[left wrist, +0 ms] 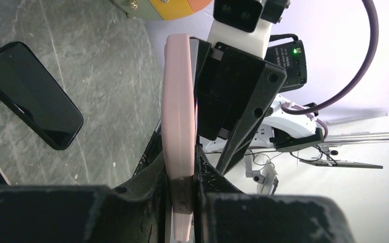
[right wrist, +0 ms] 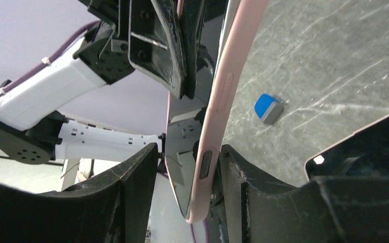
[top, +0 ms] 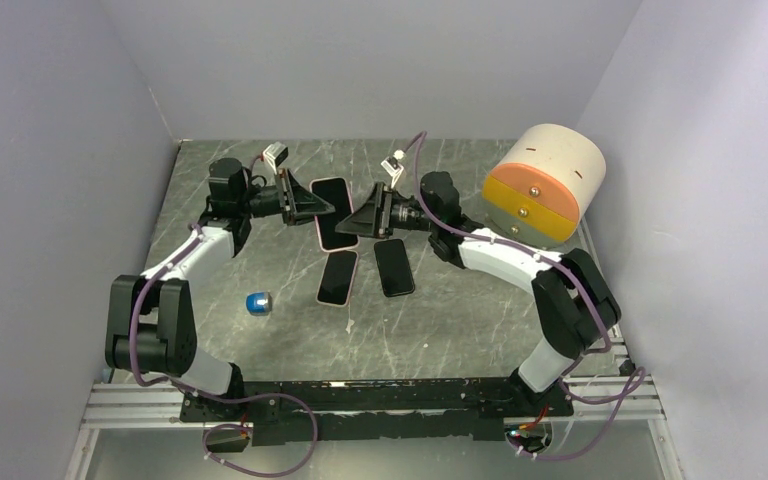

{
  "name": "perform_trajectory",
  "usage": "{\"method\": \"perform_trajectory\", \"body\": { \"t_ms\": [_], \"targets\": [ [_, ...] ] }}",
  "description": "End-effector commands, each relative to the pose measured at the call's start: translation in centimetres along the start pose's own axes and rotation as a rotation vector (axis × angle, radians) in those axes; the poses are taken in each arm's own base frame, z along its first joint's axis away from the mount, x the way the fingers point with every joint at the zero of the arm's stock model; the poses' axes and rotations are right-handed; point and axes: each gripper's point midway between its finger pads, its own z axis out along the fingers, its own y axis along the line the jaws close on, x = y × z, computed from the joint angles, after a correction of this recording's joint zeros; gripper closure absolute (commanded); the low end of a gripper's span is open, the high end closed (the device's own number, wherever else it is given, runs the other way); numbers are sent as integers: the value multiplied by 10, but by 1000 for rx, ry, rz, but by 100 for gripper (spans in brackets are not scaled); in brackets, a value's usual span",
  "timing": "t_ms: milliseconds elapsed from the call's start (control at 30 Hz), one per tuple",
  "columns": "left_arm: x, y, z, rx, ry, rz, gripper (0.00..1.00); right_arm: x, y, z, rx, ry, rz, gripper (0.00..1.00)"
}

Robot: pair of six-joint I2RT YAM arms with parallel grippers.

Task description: Put the phone into the phone case

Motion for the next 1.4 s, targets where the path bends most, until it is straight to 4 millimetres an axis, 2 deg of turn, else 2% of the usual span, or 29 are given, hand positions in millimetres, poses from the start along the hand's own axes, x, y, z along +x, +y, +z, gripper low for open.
{"method": "perform_trajectory", "body": {
  "t_ms": [0, 233, 300, 400, 467, 600, 633, 700, 733, 767, 833, 867, 900, 933, 967, 1033, 1100, 1167, 1367],
  "targets": [
    [-3, -31, -4, 36, -26, 186, 98, 14, 19, -11, -58, 56, -36, 49],
    [-5, -28, -7, -13, -70, 277, 98, 21, 20, -18, -73, 62, 32, 62],
    [-5, -26, -8, -27, -70, 290, 97, 21, 23, -19, -88, 53, 51, 71],
    [-5, -16, -9, -80, -63, 319, 97, 17, 23, -20, -74, 37, 85, 92],
    [-5, -9, -12, -131, -68, 342, 97, 16, 20, -19, -47, 34, 123, 100],
    [-2, -6, -15, -168, -62, 355, 98, 12, 19, -19, -24, 17, 149, 100],
    [-1, -9, -15, -159, -60, 355, 97, 12, 20, -20, -23, 16, 147, 94],
    [1, -14, -14, -131, -51, 333, 97, 11, 21, -21, -20, 6, 130, 75],
    [1, -19, -14, -109, -53, 337, 97, 10, 21, -22, -15, 2, 121, 70],
    [2, -23, -13, -89, -49, 329, 97, 10, 20, -22, -9, -4, 112, 71],
    [4, -28, -13, -66, -44, 318, 97, 9, 18, -23, 5, -12, 86, 90],
    [6, -29, -13, -61, -38, 312, 97, 9, 18, -24, 8, -13, 75, 95],
    [8, -31, -14, -56, -26, 310, 97, 9, 19, -24, 10, -13, 66, 96],
    [9, -31, -14, -52, -16, 307, 97, 8, 21, -25, 9, -15, 55, 93],
    [11, -33, -14, -44, -5, 306, 98, 8, 22, -26, 9, -16, 40, 85],
    [15, -35, -15, -27, 12, 305, 98, 4, 25, -28, 22, -29, 4, 62],
    [20, -38, -16, -7, 30, 303, 98, -1, 27, -31, 38, -53, -28, 47],
    [24, -40, -15, 14, 47, 306, 97, -8, 29, -35, 42, -75, -46, 40],
    [42, -49, -9, 89, 128, 329, 98, -25, 34, -44, -19, -95, -53, 33]
  ]
}}
